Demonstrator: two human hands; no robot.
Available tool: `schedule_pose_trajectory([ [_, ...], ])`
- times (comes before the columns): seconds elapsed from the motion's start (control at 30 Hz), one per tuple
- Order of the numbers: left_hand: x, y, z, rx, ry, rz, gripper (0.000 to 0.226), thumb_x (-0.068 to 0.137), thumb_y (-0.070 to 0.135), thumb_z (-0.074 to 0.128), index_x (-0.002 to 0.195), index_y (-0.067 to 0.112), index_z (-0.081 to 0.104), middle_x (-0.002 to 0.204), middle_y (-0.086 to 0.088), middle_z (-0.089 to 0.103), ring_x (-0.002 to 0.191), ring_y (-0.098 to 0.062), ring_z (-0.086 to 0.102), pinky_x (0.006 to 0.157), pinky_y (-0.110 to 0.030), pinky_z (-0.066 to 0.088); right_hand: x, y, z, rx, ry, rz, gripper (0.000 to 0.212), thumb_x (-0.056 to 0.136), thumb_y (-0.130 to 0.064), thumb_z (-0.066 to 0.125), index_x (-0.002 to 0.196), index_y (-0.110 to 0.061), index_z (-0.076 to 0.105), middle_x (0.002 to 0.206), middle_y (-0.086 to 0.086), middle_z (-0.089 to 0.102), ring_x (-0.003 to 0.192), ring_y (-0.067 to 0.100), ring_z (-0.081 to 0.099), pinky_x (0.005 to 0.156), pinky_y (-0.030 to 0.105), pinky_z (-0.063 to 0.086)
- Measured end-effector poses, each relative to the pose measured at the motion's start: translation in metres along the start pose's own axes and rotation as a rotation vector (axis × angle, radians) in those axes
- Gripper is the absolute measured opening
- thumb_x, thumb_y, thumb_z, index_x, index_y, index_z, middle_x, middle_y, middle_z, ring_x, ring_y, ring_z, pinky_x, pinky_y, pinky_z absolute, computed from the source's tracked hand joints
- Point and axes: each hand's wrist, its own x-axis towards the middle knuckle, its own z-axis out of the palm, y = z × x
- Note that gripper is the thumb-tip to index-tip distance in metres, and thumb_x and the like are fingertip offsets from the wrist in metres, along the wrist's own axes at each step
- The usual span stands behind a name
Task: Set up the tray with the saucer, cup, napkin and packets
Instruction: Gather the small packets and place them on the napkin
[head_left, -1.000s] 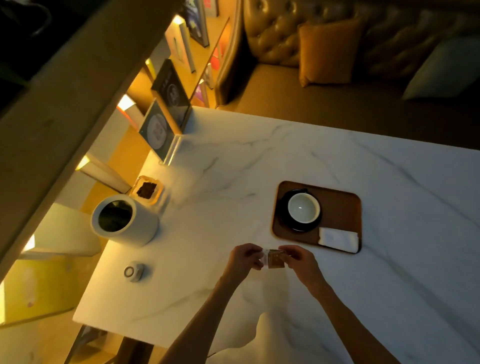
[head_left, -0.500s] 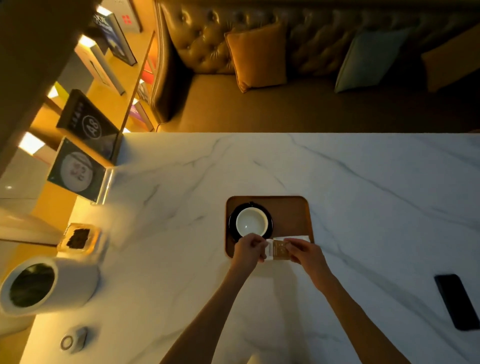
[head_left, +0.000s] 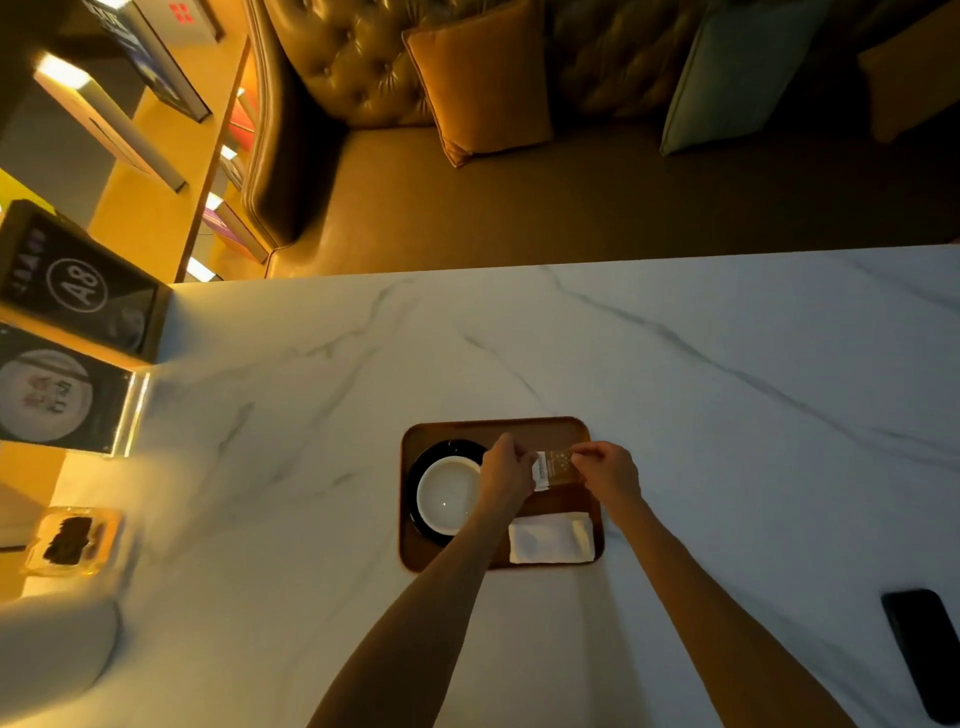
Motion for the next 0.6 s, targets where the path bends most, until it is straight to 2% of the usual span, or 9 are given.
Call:
schedule_pose_trajectory([
  [0.07, 0.01, 0.002, 0.01, 0.08, -0.017, 0.019, 0.01, 0.094, 0.017, 0.058, 0.094, 0.008, 0.055, 0.088, -0.016, 0.069, 0.076, -0.029, 0.068, 0.065, -0.037, 0.055, 0.01, 0.007, 0.0, -0.019, 0.013, -0.008, 0.019, 0.088, -0.014, 0.061, 0.105, -0.011, 0.069, 0.106, 0.013, 0.069, 0.097, 0.027, 0.066, 0.086, 0.046, 0.057],
  [0.2, 0.021, 0.003, 0.02, 0.177, 0.001, 0.027, 0.007, 0.093, 0.014, 0.058, 0.094, 0.008, 0.057, 0.089, -0.01, 0.064, 0.074, -0.018, 0.06, 0.056, -0.024, 0.043, 0.024, 0.012, 0.001, -0.054, -0.009, -0.021, 0.02, 0.089, -0.014, 0.06, 0.106, -0.008, 0.069, 0.106, 0.014, 0.07, 0.098, 0.027, 0.065, 0.088, 0.046, 0.056],
  [0.3, 0.022, -0.003, 0.019, 0.212, 0.022, 0.006, 0.006, 0.093, 0.013, 0.056, 0.089, 0.011, 0.051, 0.084, -0.004, 0.058, 0.067, -0.011, 0.052, 0.05, -0.022, 0.036, 0.017, 0.008, 0.007, -0.091, -0.011, -0.056, 0.021, 0.09, -0.013, 0.059, 0.107, -0.007, 0.068, 0.105, 0.014, 0.07, 0.096, 0.027, 0.066, 0.088, 0.044, 0.056],
  [0.47, 0.024, -0.01, 0.027, 0.299, 0.029, -0.005, 0.007, 0.092, 0.011, 0.055, 0.089, 0.011, 0.049, 0.089, -0.006, 0.06, 0.075, -0.017, 0.058, 0.057, -0.03, 0.048, 0.017, 0.02, 0.016, -0.158, 0.022, -0.099, 0.022, 0.092, -0.012, 0.057, 0.111, -0.007, 0.065, 0.111, 0.012, 0.069, 0.101, 0.025, 0.064, 0.081, 0.025, 0.048],
  [0.53, 0.022, -0.007, 0.029, 0.306, 0.04, 0.006, 0.005, 0.092, 0.009, 0.055, 0.092, 0.009, 0.05, 0.094, -0.01, 0.061, 0.081, -0.022, 0.061, 0.064, -0.036, 0.055, 0.017, 0.02, 0.015, -0.188, 0.033, -0.133, 0.024, 0.092, -0.012, 0.056, 0.114, -0.007, 0.064, 0.112, 0.013, 0.069, 0.103, 0.026, 0.064, 0.082, 0.026, 0.047],
  [0.6, 0.017, -0.007, 0.03, 0.301, 0.053, -0.009, 0.007, 0.091, 0.009, 0.056, 0.094, 0.007, 0.051, 0.097, -0.012, 0.06, 0.085, -0.026, 0.062, 0.068, -0.039, 0.055, 0.013, 0.022, 0.017, -0.223, 0.04, -0.158, 0.026, 0.093, -0.012, 0.055, 0.117, -0.007, 0.063, 0.114, 0.013, 0.068, 0.104, 0.027, 0.063, 0.086, 0.031, 0.05],
])
